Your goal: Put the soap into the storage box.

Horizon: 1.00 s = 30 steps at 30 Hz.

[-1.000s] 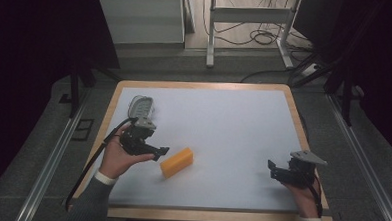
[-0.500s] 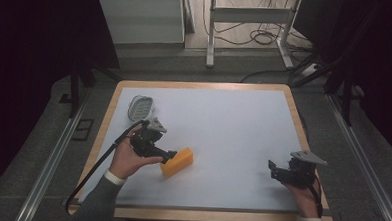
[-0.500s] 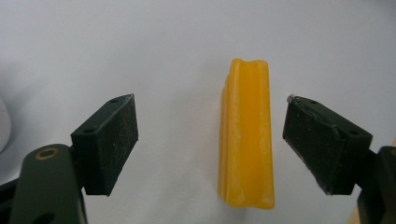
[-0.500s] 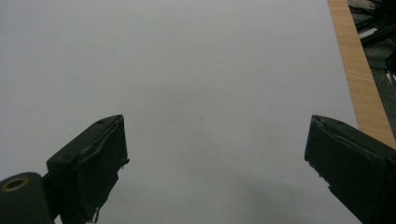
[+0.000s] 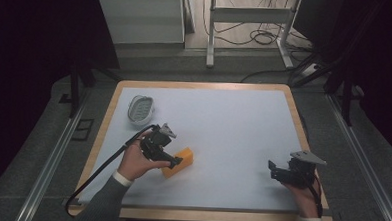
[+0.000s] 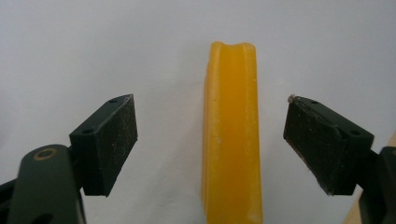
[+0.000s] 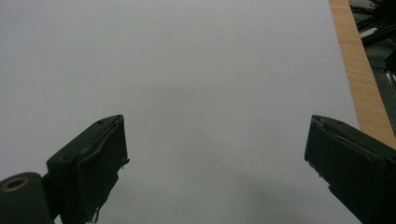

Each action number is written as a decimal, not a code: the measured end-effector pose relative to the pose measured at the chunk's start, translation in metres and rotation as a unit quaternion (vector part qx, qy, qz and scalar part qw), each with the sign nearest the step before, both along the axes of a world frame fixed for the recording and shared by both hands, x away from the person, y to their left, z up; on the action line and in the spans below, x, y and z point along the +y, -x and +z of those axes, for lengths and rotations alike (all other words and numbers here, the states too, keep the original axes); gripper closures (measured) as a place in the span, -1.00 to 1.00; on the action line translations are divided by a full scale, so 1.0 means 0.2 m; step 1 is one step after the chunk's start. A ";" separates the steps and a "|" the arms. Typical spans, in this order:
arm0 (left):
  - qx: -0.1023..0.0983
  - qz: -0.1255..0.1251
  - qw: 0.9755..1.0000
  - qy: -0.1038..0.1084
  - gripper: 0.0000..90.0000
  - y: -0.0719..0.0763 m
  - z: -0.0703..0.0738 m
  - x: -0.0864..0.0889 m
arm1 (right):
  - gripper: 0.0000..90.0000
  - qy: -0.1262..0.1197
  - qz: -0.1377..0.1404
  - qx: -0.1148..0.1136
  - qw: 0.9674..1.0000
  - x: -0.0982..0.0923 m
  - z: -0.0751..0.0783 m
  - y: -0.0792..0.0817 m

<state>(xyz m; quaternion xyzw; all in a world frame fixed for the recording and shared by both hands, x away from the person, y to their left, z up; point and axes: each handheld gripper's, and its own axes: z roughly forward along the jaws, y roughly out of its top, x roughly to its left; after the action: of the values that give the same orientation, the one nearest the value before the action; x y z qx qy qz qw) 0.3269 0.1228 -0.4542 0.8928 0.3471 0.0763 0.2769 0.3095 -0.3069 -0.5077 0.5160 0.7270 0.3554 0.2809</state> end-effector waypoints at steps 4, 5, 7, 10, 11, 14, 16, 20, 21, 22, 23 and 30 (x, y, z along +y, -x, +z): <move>0.021 -0.006 1.000 -0.011 -0.59 -0.02 -0.05 -0.04 | -0.87 0.002 0.001 0.002 1.000 0.00 0.00 0.00; 0.021 -0.006 1.000 -0.011 -0.57 -0.02 -0.05 -0.04 | -0.87 0.002 0.001 0.002 1.000 0.00 0.00 0.00; 0.034 -0.014 0.999 -0.014 -0.49 -0.02 -0.07 -0.05 | -0.87 0.003 0.001 0.003 1.000 0.00 -0.01 0.00; 0.039 -0.014 0.999 -0.014 -0.43 -0.03 -0.08 -0.06 | -0.87 0.003 0.000 0.005 1.000 0.00 -0.01 0.00; 0.040 -0.012 0.999 -0.017 -0.41 -0.03 -0.09 -0.06 | -0.87 0.003 0.000 0.005 1.000 0.00 -0.01 0.00; 0.045 -0.011 0.999 -0.025 -0.34 -0.04 -0.11 -0.07 | -0.87 0.004 0.000 0.005 1.000 0.00 -0.01 0.00; 0.050 -0.012 0.998 -0.028 -0.29 -0.04 -0.13 -0.07 | -0.87 0.004 -0.001 0.006 1.000 0.00 -0.01 0.00; 0.062 -0.012 0.998 -0.033 -0.19 -0.05 -0.16 -0.08 | -0.87 0.006 -0.001 0.006 1.000 0.00 -0.01 0.00; 0.062 -0.012 0.998 -0.033 -0.15 -0.05 -0.16 -0.08 | -0.87 0.006 -0.001 0.006 1.000 0.00 -0.01 0.00; 0.065 -0.012 0.997 -0.036 -0.10 -0.05 -0.17 -0.08 | -0.87 0.007 -0.002 0.006 1.000 0.00 -0.01 0.00; 0.065 -0.012 0.997 -0.036 -0.06 -0.05 -0.17 -0.08 | -0.87 0.007 -0.002 0.006 1.000 0.00 -0.01 0.00; 0.051 -0.011 0.998 -0.034 0.31 -0.03 -0.19 -0.10 | -0.87 0.008 -0.002 0.009 1.000 0.00 -0.02 -0.01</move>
<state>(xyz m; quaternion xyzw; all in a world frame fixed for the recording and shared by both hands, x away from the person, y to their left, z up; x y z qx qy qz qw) 0.3336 0.1028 -0.4914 0.9081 0.3484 0.0401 0.2289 0.3107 -0.3066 -0.5114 0.5186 0.7311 0.3444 0.2790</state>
